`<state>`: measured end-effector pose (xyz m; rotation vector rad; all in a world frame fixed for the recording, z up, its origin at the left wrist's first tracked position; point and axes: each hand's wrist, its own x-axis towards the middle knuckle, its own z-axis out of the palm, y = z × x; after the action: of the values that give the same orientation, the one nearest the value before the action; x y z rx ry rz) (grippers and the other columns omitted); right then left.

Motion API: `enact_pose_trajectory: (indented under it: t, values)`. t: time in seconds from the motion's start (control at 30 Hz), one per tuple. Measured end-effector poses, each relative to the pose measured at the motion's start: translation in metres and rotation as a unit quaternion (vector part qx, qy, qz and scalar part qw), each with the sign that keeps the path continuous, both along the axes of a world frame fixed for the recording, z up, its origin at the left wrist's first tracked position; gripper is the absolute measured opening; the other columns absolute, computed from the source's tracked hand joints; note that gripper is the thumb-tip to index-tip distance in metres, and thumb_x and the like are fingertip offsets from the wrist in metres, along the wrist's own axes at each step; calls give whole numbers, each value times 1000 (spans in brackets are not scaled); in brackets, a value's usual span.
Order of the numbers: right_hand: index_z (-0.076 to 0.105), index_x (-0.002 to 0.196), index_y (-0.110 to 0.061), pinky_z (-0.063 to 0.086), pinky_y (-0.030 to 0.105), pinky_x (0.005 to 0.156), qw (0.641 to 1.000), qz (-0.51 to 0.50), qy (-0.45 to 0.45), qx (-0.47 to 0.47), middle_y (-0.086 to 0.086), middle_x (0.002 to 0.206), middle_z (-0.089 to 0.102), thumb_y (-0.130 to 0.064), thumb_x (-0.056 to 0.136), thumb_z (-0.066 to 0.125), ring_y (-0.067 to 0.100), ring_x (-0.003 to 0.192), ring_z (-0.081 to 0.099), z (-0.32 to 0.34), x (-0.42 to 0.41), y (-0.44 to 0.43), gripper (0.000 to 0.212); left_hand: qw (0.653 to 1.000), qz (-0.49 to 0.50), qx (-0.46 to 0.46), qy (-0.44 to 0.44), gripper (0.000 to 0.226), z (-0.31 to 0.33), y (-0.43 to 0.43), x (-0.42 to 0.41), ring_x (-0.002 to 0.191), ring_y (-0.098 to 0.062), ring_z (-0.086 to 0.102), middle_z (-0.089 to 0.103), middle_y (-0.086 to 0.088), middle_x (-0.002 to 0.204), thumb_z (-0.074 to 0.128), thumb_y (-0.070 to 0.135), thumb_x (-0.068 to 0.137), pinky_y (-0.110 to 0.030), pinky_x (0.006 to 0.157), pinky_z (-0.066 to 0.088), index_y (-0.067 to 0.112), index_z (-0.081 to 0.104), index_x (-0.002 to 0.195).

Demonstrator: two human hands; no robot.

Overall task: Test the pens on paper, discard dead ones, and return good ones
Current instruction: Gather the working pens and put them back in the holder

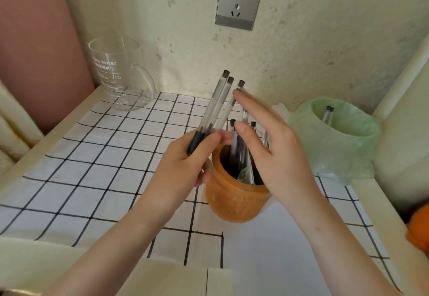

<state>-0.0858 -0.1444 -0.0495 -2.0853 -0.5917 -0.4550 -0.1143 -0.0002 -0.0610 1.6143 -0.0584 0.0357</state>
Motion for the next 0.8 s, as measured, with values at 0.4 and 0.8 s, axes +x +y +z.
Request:
enact_pose_trajectory:
  t: [0.4,0.8]
  values:
    - [66,118,-11,30,24,110,991,-51,-115,-44,3,129,61,-24,92,55,15,127,47,-5,1,-2,31,998,30,-53,3,19,-5,-4,1,41,-4,38,58,9,60,50,26,92,-13,40,30,18,66,87]
    - [65,85,-15,53,25,66,979,37,102,172,11,75,69,-28,90,60,23,70,66,17,-14,10,14,989,-96,35,-108,21,-3,5,0,49,0,46,54,11,53,49,26,87,-8,50,36,15,57,71]
